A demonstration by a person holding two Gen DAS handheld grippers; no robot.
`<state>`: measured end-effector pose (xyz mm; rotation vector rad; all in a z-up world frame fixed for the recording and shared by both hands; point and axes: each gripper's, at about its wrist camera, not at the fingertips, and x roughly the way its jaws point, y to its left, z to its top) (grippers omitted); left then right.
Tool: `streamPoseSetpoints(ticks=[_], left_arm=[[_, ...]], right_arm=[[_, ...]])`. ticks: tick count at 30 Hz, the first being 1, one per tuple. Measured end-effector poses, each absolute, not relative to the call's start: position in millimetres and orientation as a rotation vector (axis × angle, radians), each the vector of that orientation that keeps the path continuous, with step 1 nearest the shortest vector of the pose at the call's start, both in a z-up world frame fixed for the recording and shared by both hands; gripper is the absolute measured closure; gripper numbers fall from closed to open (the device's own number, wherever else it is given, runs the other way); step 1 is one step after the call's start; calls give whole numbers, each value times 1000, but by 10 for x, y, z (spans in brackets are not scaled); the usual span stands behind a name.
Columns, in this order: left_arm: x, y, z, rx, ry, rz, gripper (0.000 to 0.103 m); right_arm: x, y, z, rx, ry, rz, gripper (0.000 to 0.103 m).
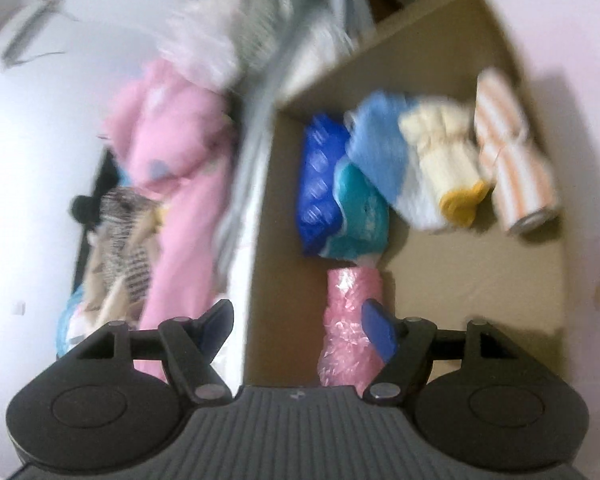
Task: Organize soft objects
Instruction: 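Open the right tool to drop the pink bag into the box, then lower the white tape roll into the box and open the left tool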
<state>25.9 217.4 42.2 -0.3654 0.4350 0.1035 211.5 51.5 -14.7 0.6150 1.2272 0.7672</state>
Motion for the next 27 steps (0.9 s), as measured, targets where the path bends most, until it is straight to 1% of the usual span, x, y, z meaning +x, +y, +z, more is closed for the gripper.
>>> streamPoseSetpoints(ticks=[7,13,17,21,27], left_arm=[[823,1995,345,-365,629,1,57],[1542,1849,73,-346,851,-11,57],[1955,1841,-136,-340,969,51,57],[2277,1895,-335,-333,1060,148,57],[2460,1912,-425,-302,1084,224,56]], right_arm=[[1758,-301,199,693,1054,870,44],[1481,-720,196,658,968,915,44],[1432,-942,120,671,950,926,44],[1460,-1135,64,692,931,917,44],[1476,-1367,13,708,898,901,43]])
